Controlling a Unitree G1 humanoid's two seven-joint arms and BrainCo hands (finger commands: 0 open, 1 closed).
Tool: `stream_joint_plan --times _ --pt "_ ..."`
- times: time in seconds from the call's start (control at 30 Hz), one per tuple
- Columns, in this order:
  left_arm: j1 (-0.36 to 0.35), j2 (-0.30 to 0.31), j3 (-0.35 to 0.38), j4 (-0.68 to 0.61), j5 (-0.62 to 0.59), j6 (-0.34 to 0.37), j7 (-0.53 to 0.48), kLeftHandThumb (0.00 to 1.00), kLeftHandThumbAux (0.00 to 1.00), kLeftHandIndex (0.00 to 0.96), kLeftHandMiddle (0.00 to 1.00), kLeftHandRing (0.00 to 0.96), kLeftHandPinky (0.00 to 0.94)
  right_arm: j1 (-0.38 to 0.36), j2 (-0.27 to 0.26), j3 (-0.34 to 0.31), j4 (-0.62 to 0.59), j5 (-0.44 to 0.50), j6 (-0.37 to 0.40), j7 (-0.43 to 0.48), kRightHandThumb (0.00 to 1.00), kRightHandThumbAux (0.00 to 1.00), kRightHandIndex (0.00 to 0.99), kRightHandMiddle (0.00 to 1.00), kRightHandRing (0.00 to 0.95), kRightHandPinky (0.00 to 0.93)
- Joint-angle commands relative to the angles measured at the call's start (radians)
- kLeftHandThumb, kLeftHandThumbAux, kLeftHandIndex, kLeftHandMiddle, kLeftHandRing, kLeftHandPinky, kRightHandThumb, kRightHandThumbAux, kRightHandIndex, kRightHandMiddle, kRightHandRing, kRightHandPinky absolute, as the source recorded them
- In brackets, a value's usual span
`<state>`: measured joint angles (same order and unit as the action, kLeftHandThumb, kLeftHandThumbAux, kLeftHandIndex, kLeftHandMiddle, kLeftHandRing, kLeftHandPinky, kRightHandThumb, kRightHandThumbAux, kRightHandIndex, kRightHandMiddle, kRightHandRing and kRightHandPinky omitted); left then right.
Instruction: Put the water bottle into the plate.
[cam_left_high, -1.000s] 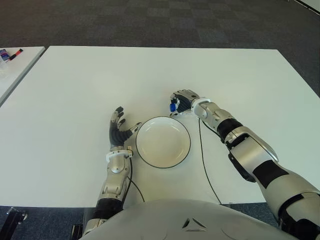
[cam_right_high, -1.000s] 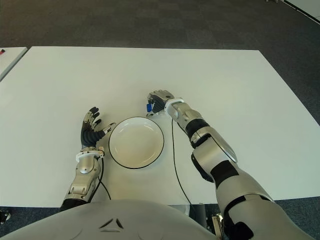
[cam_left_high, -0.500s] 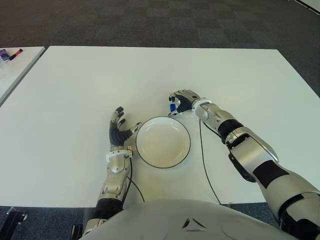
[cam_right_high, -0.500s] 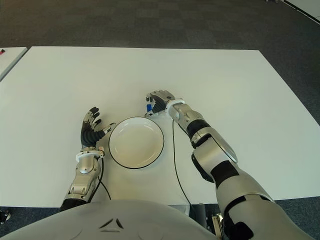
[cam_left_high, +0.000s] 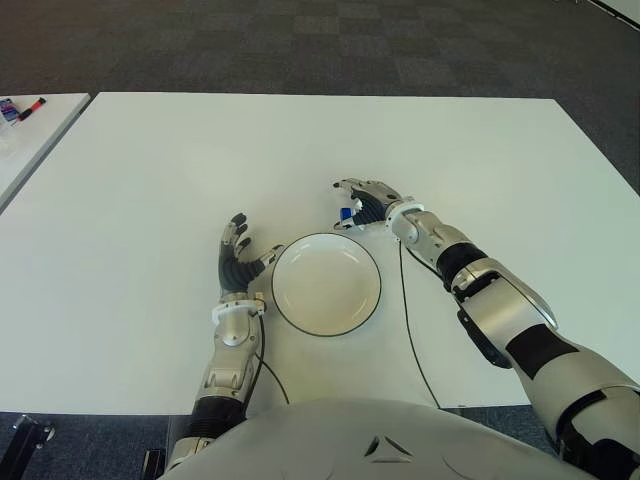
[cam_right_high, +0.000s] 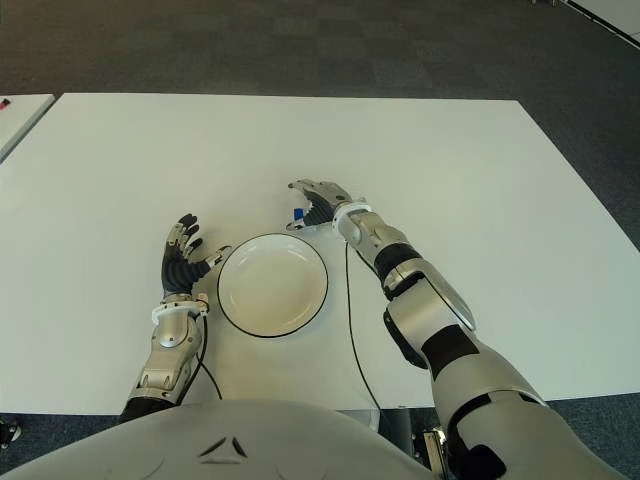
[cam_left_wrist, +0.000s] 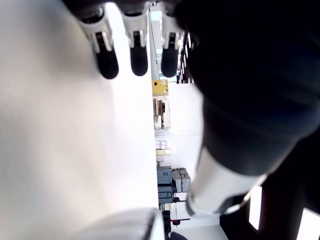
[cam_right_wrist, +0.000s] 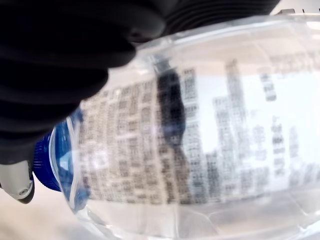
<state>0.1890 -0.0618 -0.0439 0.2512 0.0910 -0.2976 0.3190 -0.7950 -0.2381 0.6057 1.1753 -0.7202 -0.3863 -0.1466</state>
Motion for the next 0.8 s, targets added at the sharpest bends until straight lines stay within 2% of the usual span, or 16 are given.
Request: stream_joint_plan --times 0.03,0.8 --pt "0.009 -0.032 0.006 0.028 0.005 0.02 0.01 0.0 0.951 0.144 0.14 0.129 0.154 0.018 0.001 -0.004 0.003 -0.001 0.029 -0.007 0.489 0.488 0.0 0.064 0.106 0.173" --pt "0.007 -0.03 0.005 0.03 0.012 0.03 0.009 0.0 0.938 0.146 0.138 0.127 0.153 0.029 0.0 -0.019 0.005 0.013 0.044 -0.007 0.467 0.515 0.0 0.004 0.054 0.143"
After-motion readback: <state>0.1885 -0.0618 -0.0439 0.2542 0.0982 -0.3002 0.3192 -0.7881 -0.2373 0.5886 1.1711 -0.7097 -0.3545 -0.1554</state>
